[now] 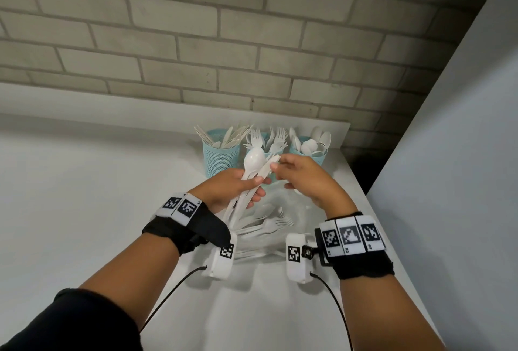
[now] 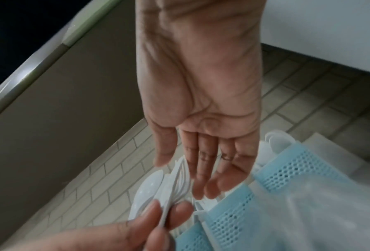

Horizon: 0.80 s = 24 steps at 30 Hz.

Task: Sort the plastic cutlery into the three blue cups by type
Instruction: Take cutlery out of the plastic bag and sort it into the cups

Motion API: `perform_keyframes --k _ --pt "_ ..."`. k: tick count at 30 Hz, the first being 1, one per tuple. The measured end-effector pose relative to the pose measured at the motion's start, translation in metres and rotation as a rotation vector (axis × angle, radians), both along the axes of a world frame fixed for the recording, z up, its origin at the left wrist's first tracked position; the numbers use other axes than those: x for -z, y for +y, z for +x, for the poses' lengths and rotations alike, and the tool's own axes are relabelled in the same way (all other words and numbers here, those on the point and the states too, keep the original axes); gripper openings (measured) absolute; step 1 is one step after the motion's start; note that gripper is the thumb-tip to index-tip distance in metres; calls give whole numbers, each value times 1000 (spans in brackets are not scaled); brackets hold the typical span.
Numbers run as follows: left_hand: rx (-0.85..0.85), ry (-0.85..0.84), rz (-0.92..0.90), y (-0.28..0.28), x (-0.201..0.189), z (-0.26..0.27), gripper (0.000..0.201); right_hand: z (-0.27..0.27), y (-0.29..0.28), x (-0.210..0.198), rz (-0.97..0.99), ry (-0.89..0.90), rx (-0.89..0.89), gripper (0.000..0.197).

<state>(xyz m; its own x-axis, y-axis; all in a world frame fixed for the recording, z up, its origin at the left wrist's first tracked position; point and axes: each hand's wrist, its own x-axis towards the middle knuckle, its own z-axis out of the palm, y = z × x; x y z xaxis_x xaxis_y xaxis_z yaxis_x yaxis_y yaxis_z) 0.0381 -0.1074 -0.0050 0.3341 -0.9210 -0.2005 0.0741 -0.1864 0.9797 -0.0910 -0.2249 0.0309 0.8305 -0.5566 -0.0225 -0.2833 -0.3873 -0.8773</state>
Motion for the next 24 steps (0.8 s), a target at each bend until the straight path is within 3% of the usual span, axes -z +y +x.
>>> perform_keyframes --k 2,6,13,17,24 --pt "-15 69 -17 -3 -3 0 17 7 -1 -1 167 -87 30 23" --pt "-49 182 -29 -8 -7 -2 19 21 -2 3 271 -170 68 17" --pt "-77 333 -54 -6 -4 -1 17 28 -7 9 287 -164 98 13" --pt "-127 288 -53 -8 1 -3 12 32 -6 14 269 -188 154 24" --pt "-209 317 -82 -13 4 -4 17 36 -8 19 196 -140 166 18"
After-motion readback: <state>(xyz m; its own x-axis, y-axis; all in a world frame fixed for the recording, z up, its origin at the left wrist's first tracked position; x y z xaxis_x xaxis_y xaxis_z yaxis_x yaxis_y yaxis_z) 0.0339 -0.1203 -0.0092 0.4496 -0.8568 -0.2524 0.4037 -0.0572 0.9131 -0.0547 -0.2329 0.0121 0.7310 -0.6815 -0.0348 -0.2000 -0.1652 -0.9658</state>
